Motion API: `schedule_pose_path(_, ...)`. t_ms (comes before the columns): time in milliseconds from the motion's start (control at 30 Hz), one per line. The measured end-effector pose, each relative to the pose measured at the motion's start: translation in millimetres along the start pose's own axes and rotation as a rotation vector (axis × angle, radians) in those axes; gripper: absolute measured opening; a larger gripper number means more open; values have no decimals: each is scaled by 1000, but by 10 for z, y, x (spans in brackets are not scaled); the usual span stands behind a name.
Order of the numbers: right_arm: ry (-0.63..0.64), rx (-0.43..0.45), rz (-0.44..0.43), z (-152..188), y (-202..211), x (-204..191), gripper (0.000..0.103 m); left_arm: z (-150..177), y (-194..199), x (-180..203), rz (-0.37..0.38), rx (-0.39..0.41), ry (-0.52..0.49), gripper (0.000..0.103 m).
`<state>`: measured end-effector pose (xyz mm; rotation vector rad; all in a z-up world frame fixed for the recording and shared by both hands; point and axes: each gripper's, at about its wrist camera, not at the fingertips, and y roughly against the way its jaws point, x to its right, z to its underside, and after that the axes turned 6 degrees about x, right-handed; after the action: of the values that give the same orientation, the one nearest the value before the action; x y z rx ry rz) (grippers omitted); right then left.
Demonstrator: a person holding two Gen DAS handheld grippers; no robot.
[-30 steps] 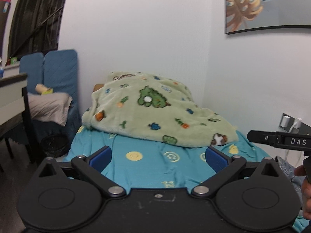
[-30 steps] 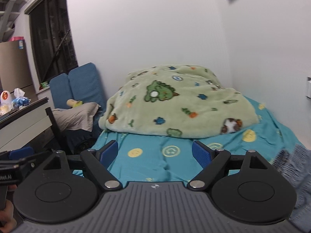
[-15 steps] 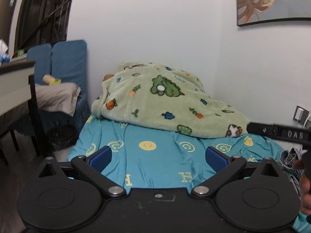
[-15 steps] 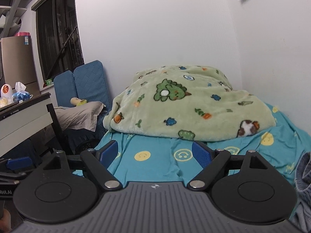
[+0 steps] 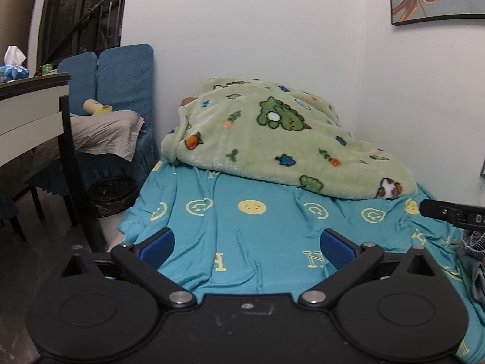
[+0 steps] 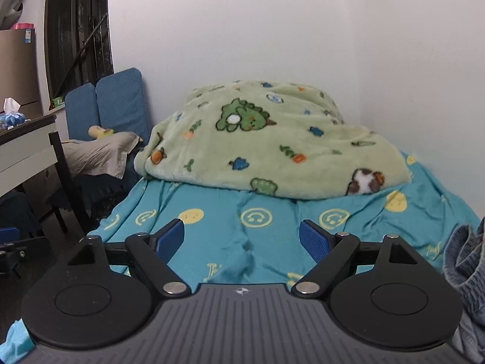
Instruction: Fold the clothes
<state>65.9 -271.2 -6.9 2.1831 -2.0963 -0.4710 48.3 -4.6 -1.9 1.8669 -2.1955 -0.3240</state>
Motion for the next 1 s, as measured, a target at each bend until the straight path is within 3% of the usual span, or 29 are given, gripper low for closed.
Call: schedule_pose_path(1000, 1, 8, -5, 41, 57, -58, 86, 37, 21, -11, -25, -5, 13, 103)
